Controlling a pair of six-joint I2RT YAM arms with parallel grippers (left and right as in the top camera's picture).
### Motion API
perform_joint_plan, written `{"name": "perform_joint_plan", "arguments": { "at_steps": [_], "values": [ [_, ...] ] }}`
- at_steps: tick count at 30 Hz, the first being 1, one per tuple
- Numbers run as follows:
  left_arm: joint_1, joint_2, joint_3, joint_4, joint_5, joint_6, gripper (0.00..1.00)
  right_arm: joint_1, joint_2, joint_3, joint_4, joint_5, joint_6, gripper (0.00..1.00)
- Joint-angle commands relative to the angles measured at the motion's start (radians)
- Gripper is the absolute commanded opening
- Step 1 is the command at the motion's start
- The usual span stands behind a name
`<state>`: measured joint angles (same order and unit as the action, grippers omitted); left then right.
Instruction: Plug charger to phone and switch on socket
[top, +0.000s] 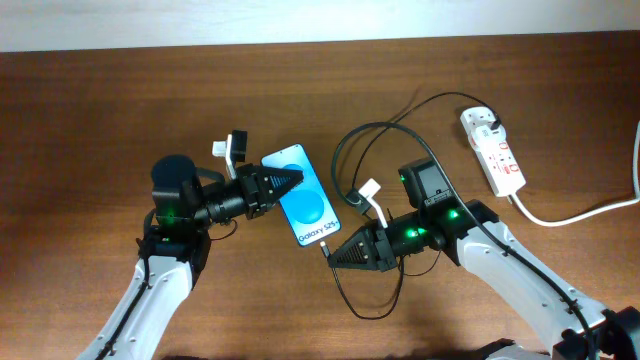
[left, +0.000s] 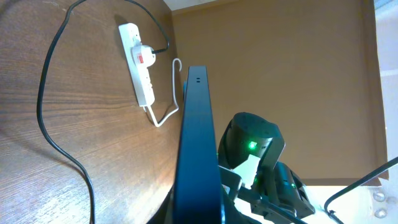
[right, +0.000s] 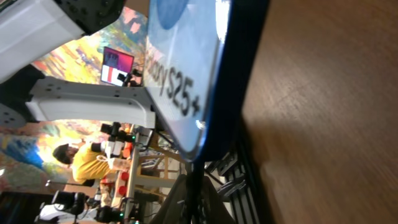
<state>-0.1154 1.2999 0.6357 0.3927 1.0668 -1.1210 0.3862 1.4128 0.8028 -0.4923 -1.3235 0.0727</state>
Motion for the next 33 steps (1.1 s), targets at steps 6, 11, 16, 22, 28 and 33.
{"name": "perform_joint_plan", "arguments": {
  "at_steps": [6, 11, 16, 22, 28, 33],
  "values": [
    [0.006, -0.002, 0.016, 0.01, 0.021, 0.032, 0.0, 0.007, -0.018, 0.029, 0.003, -0.084, -0.004, 0.04],
    [0.006, -0.002, 0.016, 0.01, 0.022, 0.039, 0.0, 0.007, -0.018, 0.031, 0.014, -0.079, -0.004, 0.04],
    [0.006, -0.002, 0.016, 0.01, 0.034, 0.039, 0.0, 0.007, -0.017, 0.034, 0.029, -0.079, -0.004, 0.04],
    [0.006, -0.002, 0.016, 0.01, 0.037, 0.039, 0.0, 0.007, -0.017, 0.034, 0.029, -0.056, 0.058, 0.04],
    [0.006, -0.002, 0.016, 0.01, 0.037, 0.039, 0.0, 0.007, -0.017, 0.034, 0.025, -0.052, 0.073, 0.04],
    [0.006, -0.002, 0.016, 0.01, 0.038, 0.038, 0.0, 0.006, -0.017, 0.034, 0.026, -0.051, 0.091, 0.04]
  ]
}}
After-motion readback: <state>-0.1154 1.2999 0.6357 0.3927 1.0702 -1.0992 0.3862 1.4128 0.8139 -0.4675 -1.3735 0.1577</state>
